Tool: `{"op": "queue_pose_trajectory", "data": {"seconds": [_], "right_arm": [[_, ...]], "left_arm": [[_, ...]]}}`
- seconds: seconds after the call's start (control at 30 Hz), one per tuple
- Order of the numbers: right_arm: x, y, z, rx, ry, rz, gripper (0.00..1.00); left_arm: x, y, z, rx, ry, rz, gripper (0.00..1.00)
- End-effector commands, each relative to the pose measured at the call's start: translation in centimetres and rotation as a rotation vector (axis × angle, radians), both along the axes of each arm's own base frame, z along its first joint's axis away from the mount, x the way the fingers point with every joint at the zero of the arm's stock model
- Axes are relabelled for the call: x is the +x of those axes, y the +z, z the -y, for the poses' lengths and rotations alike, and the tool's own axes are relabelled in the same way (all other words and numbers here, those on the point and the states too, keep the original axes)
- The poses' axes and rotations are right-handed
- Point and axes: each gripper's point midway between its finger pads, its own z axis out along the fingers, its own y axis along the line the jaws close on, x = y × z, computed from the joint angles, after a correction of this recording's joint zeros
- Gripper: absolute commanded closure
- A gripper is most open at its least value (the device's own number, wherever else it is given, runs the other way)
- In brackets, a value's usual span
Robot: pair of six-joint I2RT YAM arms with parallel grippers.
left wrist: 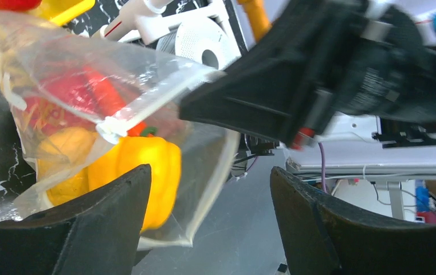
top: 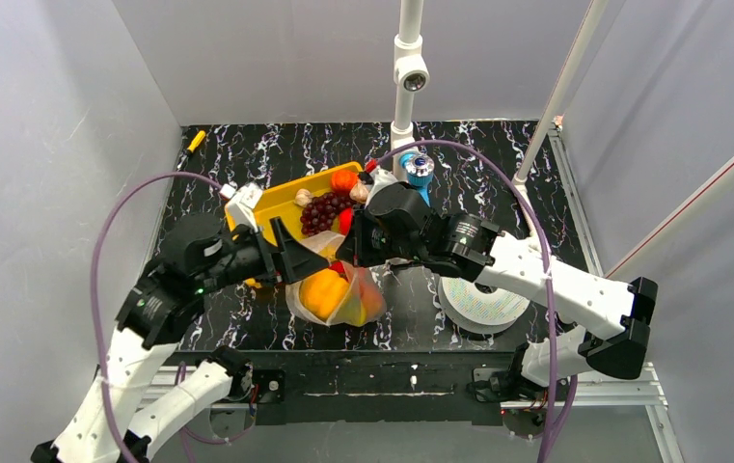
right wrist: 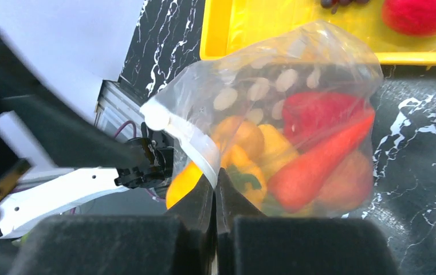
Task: Place the food in the zip-top bag and seal the zipper
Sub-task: Place the fake vegetable in the zipper food storage bag.
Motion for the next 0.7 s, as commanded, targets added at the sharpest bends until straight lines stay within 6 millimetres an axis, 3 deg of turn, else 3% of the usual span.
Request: {"op": "queue_pose_trajectory", "data": {"seconds": [0.0,0.13,0.3,0.5,0.67], "right_arm": [[-0.2,1.7,-1.2,0.138,0.019,-0.046,0.99],[0.0,0.5,-1.4,0.131,0.022,-0.084,0.99],[0.3,-0.4,-1.4,0.128,0.011,-0.096,0.99],[0.4,-0.9,-1.5,0.117,0.01,-0.106,0.99],[0.4,-0.6,-1.6,0.123,0.012,-0.103,0.99]], "left_arm": [[-2.9,0.3,-1.9,0.074,-0.042,0.009,0.29],[-4.2,-2.1,-2.3,0.096,-0.057,-0.049,0.36],[-5.2,-4.9,-1.2,0.059,-0.119,-0.162,0.35],[-6.0,-5.5,-0.6,0.015,-0.16,-0.184,0.38],[-7.0,-6.8,-0.3,0.006,-0.209,-0.242,0.33]]}}
